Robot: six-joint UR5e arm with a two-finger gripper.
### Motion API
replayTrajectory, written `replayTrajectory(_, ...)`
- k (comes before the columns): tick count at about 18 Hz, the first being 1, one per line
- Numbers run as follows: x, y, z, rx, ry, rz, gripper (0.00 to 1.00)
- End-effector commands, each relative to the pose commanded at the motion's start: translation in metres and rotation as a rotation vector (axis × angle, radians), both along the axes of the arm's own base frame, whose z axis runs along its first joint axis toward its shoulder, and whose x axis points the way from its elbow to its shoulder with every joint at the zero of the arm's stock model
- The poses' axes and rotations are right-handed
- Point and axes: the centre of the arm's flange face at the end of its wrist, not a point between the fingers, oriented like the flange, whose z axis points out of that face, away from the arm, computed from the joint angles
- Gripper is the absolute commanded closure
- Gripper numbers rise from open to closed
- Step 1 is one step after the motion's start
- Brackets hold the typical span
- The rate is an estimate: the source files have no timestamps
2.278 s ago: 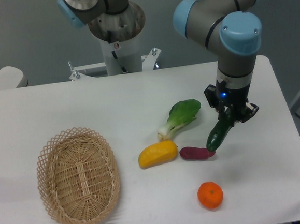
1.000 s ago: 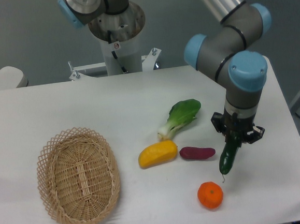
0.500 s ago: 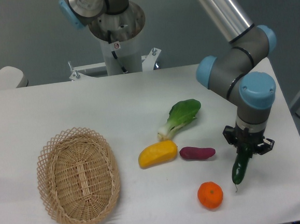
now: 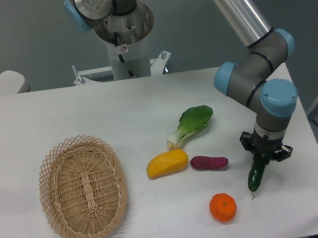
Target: Place the cucumber on the table
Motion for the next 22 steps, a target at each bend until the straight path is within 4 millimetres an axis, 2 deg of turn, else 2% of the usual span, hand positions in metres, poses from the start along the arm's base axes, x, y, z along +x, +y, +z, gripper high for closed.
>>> replayTrajectory(1,-0.002,0.001,0.002,0.003,0.006,0.002,0.27)
replayTrajectory(2,-0.003,0.001,0.003,0.004,0.008,0.0,0.13)
replayTrajectory(4,-0.003,0.002,0.005,0.005,0.011,0.0,0.0)
replayTrajectory(6,-0.002,0.003,0.013,0.01,0.019,0.005,0.0)
replayTrajectory(10,0.006,0.012,0.057,0.015,0.085,0.018,0.0)
replayTrajectory(12,0.02,0.029,0.081,0.041,0.11,0.043,0.0)
replayTrajectory(16,0.068,0.065,0.119,0.078,0.132,0.035,0.0)
replayTrajectory(22,0.154,0.116,0.167,0.107,0.109,0.015,0.0)
